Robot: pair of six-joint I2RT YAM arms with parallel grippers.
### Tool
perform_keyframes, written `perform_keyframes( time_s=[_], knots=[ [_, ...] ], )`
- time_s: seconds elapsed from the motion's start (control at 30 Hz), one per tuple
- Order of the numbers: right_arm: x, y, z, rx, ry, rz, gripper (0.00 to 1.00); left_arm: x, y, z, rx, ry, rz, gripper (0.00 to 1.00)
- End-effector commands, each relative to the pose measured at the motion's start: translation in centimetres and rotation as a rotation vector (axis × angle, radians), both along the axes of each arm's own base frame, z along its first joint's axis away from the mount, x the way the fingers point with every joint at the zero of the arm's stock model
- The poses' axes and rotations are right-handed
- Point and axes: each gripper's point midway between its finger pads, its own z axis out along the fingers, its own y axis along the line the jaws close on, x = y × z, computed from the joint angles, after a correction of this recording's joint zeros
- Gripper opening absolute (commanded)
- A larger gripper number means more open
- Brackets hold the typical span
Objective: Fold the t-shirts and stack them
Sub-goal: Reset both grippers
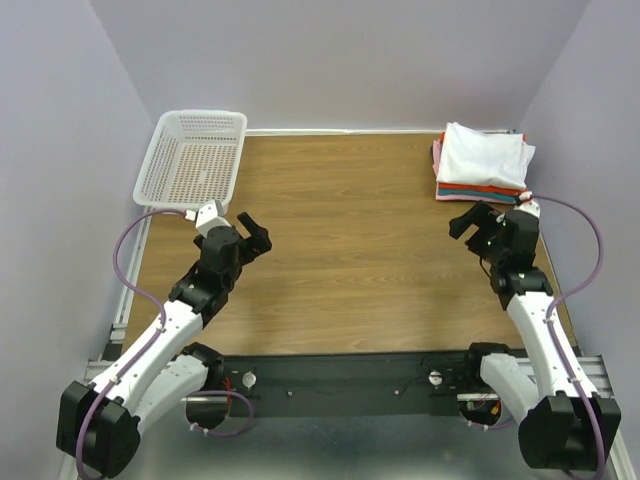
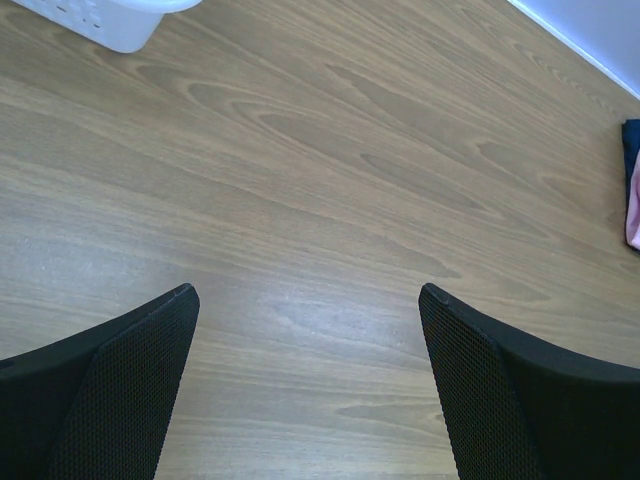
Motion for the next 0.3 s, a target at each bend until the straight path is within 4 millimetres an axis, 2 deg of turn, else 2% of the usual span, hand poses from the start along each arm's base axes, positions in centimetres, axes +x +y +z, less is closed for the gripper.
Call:
perform_keyframes(
  time_s=[0.0, 0.1, 0.27],
  knots=[
    [-0.7, 0.4, -0.3, 0.087, -0.054, -0.043, 1.00, -0.2, -0.1, 0.5, -0.031, -0.034, -0.009, 0.98],
    [-1.9, 0.2, -2.0, 0.083, -0.040, -0.062, 1.00, -0.6, 0.0, 0.3, -0.040, -0.042, -0.010, 0.98],
    [-2.2, -0.1, -1.4, 0.055, -0.072, -0.062, 1.00, -0.8, 0.1, 0.3, -0.046, -0.048, -0.012, 0.98]
  ],
)
